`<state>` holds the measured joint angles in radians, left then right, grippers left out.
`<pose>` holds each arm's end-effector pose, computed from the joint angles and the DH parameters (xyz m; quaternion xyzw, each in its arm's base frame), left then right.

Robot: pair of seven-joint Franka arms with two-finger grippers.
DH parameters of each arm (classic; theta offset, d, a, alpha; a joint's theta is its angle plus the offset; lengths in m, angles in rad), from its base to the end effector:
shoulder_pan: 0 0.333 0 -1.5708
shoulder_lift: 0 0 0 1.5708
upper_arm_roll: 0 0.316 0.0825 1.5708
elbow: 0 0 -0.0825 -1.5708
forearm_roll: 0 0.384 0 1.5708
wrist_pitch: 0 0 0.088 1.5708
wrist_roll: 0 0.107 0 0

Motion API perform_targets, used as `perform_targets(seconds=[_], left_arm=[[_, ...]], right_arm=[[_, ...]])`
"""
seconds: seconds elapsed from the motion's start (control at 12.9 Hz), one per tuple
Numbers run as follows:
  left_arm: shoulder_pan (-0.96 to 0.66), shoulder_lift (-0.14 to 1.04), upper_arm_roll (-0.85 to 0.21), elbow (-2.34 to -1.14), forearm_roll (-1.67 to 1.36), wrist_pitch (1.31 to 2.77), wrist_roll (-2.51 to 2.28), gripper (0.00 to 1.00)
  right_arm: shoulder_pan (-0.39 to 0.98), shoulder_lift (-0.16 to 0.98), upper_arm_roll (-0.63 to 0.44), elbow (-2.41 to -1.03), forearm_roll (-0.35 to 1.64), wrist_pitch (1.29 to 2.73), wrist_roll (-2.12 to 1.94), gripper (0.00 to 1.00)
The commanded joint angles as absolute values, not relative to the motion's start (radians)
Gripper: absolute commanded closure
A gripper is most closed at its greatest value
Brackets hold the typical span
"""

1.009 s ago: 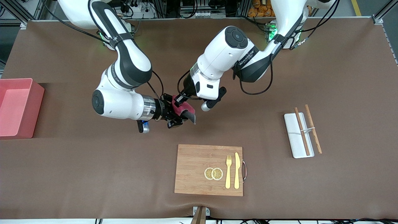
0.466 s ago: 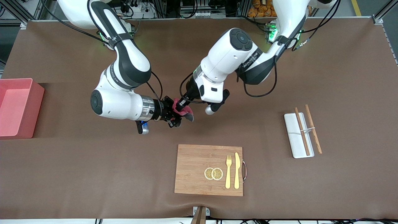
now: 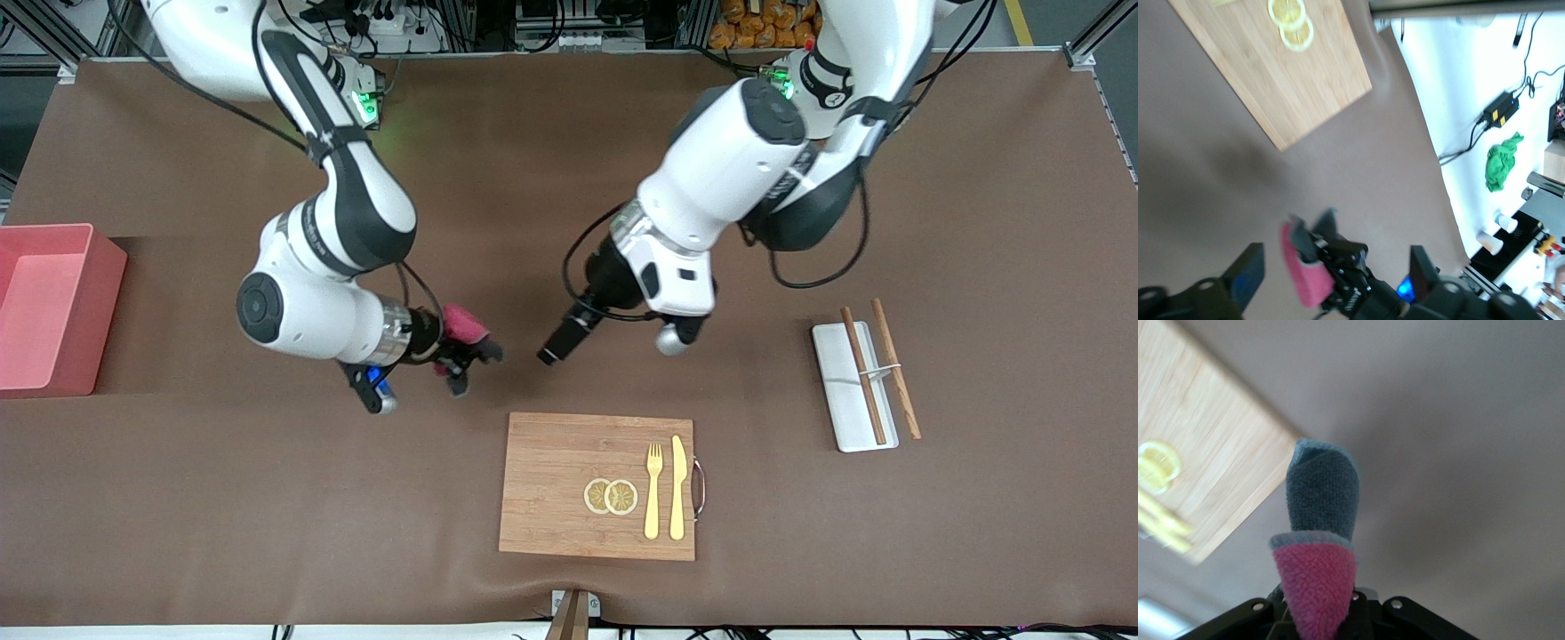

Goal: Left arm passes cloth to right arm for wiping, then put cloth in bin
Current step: 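Carry the cloth with the right gripper while the left gripper withdraws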

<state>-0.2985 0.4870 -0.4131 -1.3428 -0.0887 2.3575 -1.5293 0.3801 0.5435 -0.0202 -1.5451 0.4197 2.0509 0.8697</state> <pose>0.6007 -0.4276 0.5298 0.8450 0.4405 0.0097 0.3031 0.6417 0.2673 0.3361 -0.9225 0.3420 0.1174 0.1348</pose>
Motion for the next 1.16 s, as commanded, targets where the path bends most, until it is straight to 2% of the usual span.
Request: perform_targets(seconds=[0.0, 0.08, 0.23, 0.31, 0.7, 1.09], left_arm=[[-0.226, 0.431, -0.416, -1.364, -0.063, 2.236, -1.372, 0.00], [-0.192, 0.417, -0.414, -1.367, -0.063, 2.183, -1.298, 0.00], [-0.126, 0.382, -0.414, -1.367, -0.063, 2.071, -1.168, 0.00], [-0.095, 0.365, -0.414, -1.368, -0.063, 2.028, -1.101, 0.00], [0.049, 0.313, -0.416, -1.368, 0.049, 1.826, -0.720, 0.00], [0.138, 0.250, -0.413, -1.364, 0.054, 1.711, -0.584, 0.00]], right_arm=[[0.321, 0.593, -0.006, -1.574, 0.204, 2.127, 0.682, 1.00], [0.293, 0.609, -0.005, -1.613, 0.128, 2.190, 0.631, 1.00], [0.268, 0.611, -0.005, -1.736, 0.112, 2.371, 0.546, 1.00], [0.256, 0.611, -0.005, -1.753, 0.107, 2.396, 0.508, 1.00], [0.063, 0.609, -0.015, -1.769, 0.063, 2.390, 0.064, 1.00], [0.029, 0.604, -0.231, -1.732, 0.049, 2.390, -0.422, 1.00]])
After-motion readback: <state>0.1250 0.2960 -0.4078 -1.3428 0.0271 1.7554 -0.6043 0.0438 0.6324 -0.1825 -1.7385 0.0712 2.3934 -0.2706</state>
